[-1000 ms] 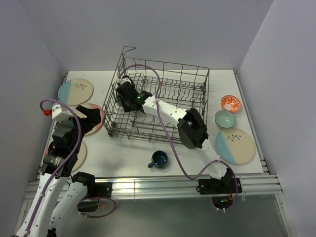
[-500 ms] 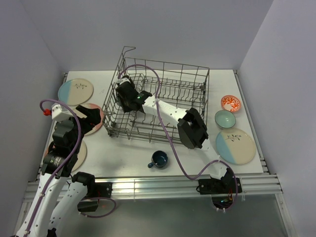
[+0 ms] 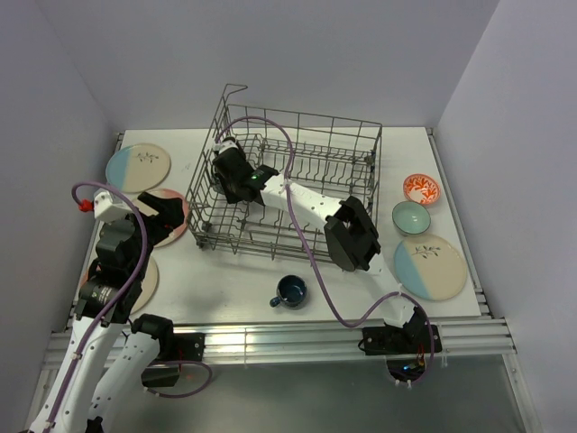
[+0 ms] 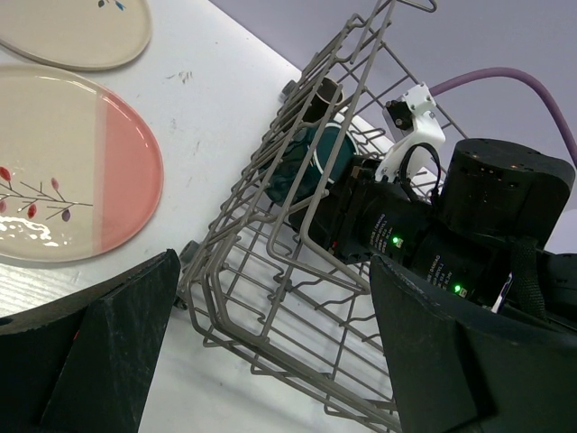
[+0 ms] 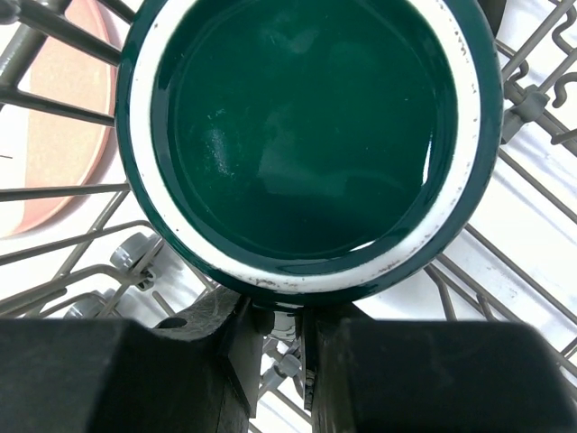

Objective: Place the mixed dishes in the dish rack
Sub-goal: Place the cup upside down on the dish rack

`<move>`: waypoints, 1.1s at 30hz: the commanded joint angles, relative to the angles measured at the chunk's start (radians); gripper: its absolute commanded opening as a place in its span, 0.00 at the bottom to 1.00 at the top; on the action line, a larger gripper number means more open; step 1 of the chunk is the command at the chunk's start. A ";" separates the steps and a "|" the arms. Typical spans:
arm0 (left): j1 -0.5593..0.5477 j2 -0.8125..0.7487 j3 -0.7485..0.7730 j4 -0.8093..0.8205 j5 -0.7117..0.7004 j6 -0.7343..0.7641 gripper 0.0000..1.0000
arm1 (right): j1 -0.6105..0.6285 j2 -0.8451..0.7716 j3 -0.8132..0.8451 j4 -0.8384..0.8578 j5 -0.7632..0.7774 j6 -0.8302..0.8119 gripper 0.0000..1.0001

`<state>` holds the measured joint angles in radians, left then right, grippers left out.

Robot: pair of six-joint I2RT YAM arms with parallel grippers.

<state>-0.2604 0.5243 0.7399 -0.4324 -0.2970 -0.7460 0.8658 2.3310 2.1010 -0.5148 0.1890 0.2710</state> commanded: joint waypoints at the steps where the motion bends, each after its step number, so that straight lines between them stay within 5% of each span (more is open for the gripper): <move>1: 0.006 -0.021 -0.002 0.012 -0.011 -0.009 0.93 | -0.008 -0.004 0.042 0.116 0.023 -0.052 0.00; 15: 0.006 -0.020 0.003 0.000 -0.007 -0.016 0.93 | -0.011 0.044 0.063 0.016 -0.028 0.053 0.00; 22: 0.006 -0.024 0.000 0.006 -0.008 -0.030 0.93 | -0.031 0.005 0.056 0.038 -0.057 0.065 0.25; 33: 0.006 -0.010 0.006 0.024 0.002 -0.035 0.92 | -0.068 -0.064 0.033 0.047 -0.121 0.099 0.48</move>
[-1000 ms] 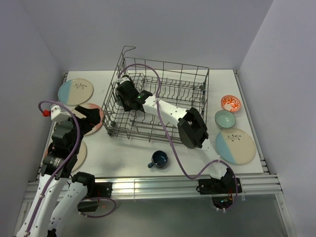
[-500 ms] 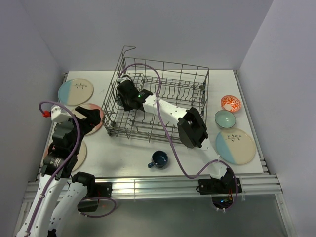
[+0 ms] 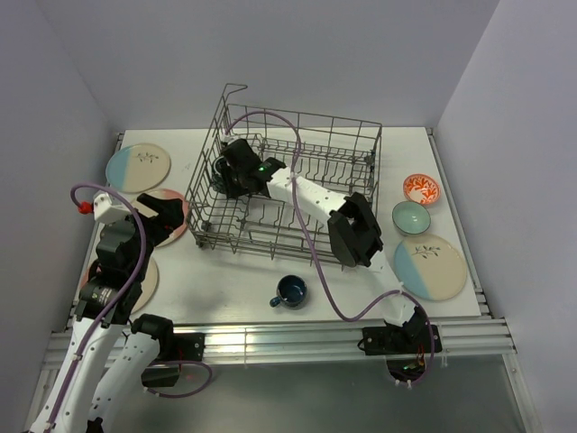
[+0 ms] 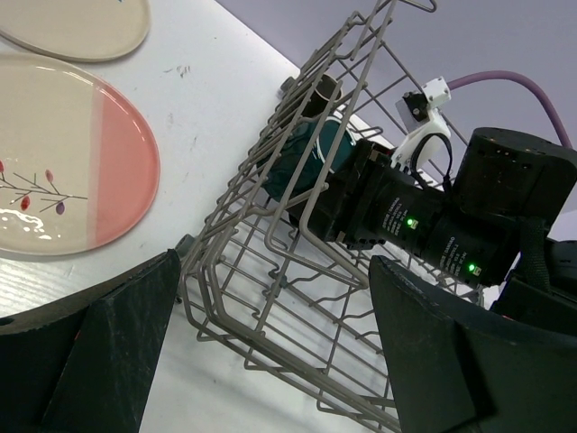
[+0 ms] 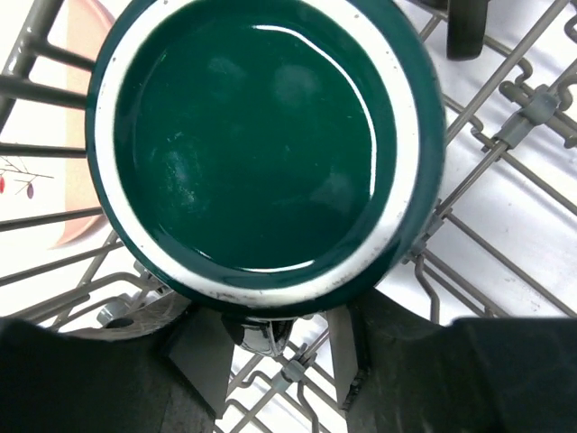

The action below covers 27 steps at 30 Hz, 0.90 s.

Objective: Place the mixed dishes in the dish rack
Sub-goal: Place the cup upside down on the dish rack

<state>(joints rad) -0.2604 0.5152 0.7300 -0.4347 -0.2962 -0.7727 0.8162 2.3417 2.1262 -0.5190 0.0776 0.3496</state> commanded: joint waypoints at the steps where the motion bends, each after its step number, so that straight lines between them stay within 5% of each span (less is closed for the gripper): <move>1: 0.006 -0.003 0.014 0.025 0.002 -0.010 0.92 | -0.020 -0.085 -0.001 0.050 -0.019 0.023 0.48; 8: 0.006 -0.007 0.012 0.031 0.006 -0.019 0.92 | -0.020 -0.125 -0.040 0.070 -0.051 0.011 0.52; 16: 0.006 -0.014 0.011 0.033 0.006 -0.022 0.92 | -0.020 -0.183 -0.112 0.085 -0.071 -0.009 0.67; 27: 0.006 -0.010 0.011 0.039 0.009 -0.022 0.92 | -0.045 -0.295 -0.207 0.103 -0.188 -0.032 0.67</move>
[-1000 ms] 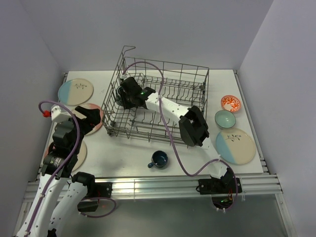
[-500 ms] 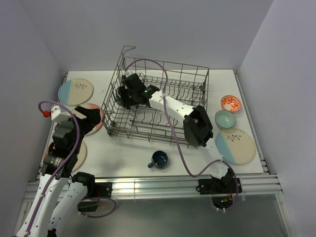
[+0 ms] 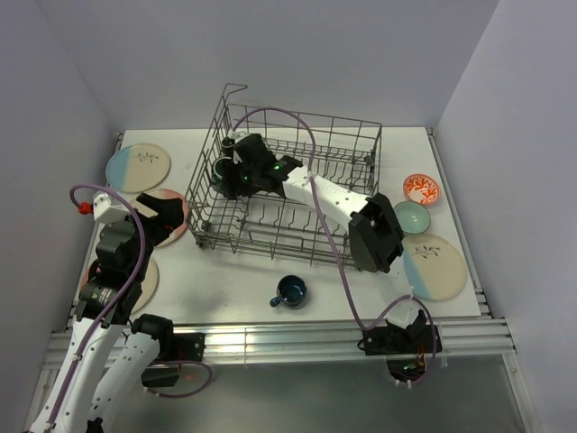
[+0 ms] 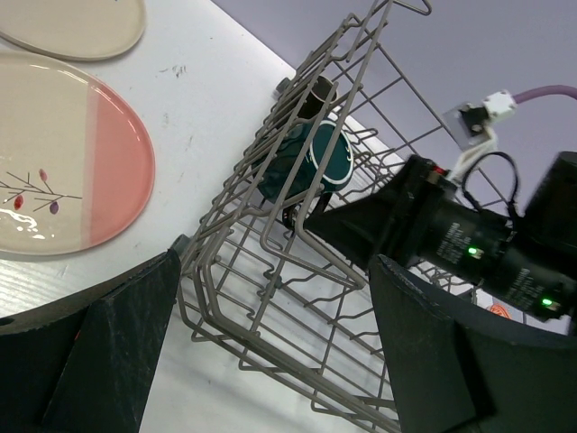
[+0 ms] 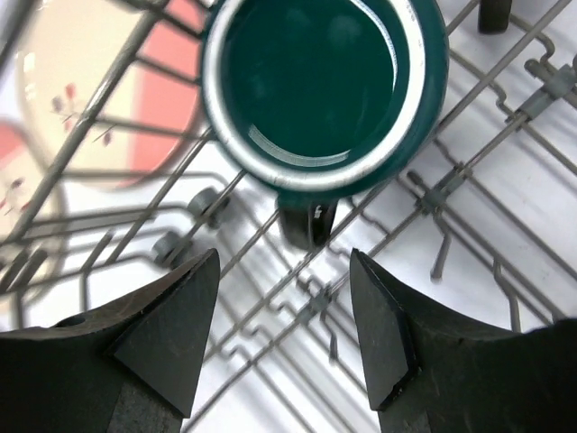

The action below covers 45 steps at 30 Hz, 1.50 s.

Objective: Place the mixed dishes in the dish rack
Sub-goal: Place the cup upside down on the dish rack

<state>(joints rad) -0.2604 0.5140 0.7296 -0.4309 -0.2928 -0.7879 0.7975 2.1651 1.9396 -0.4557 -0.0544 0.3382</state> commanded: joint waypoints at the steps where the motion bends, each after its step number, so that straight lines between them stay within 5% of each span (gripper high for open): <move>1: 0.006 -0.012 0.010 0.037 0.007 -0.007 0.92 | -0.043 -0.132 -0.045 0.054 -0.097 -0.022 0.67; 8: 0.004 -0.009 0.004 0.060 0.023 0.013 0.93 | -0.142 -0.166 -0.044 0.072 -0.335 0.018 0.69; 15: 0.006 0.098 0.065 0.107 0.056 0.096 0.93 | -0.181 -0.038 0.082 0.060 -0.467 0.154 0.67; 45: 0.148 0.563 0.252 0.213 0.280 0.289 0.92 | -0.164 0.119 0.208 0.083 -0.348 0.223 0.56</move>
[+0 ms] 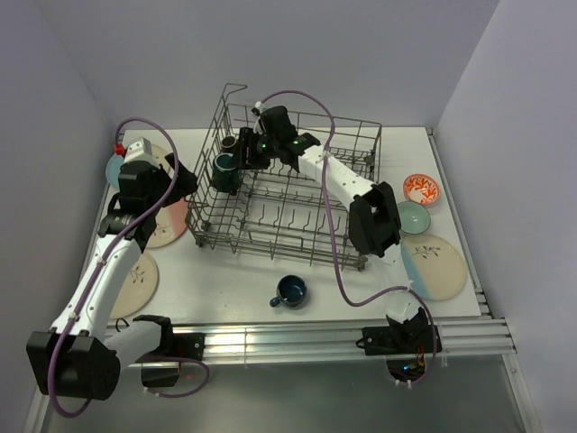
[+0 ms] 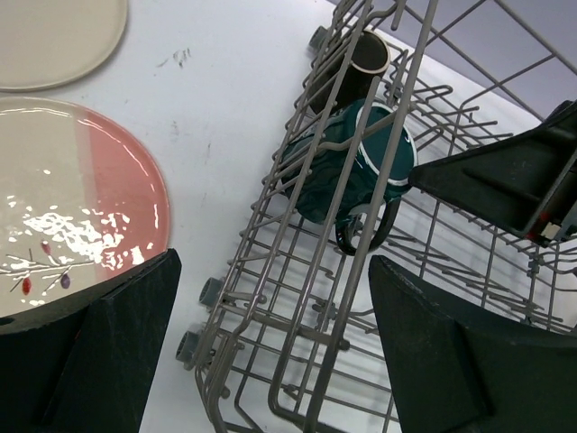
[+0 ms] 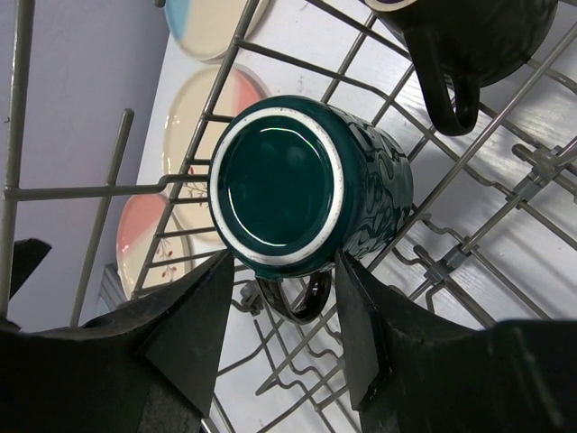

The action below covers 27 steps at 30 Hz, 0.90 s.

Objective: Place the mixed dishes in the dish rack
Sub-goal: Place the cup upside down on the dish rack

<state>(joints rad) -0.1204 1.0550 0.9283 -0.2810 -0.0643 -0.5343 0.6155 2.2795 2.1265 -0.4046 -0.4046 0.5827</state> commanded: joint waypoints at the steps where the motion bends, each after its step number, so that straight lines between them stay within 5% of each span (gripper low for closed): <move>1: 0.008 0.028 0.056 0.066 0.057 0.036 0.92 | 0.023 0.003 0.020 0.018 0.013 -0.027 0.56; 27: 0.018 0.039 0.020 0.101 0.090 0.033 0.91 | 0.070 -0.121 -0.160 0.050 0.053 -0.204 0.54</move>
<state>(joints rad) -0.1078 1.1107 0.9440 -0.2321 0.0044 -0.5129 0.6777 2.2223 1.9759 -0.3859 -0.3573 0.4091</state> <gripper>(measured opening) 0.910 0.536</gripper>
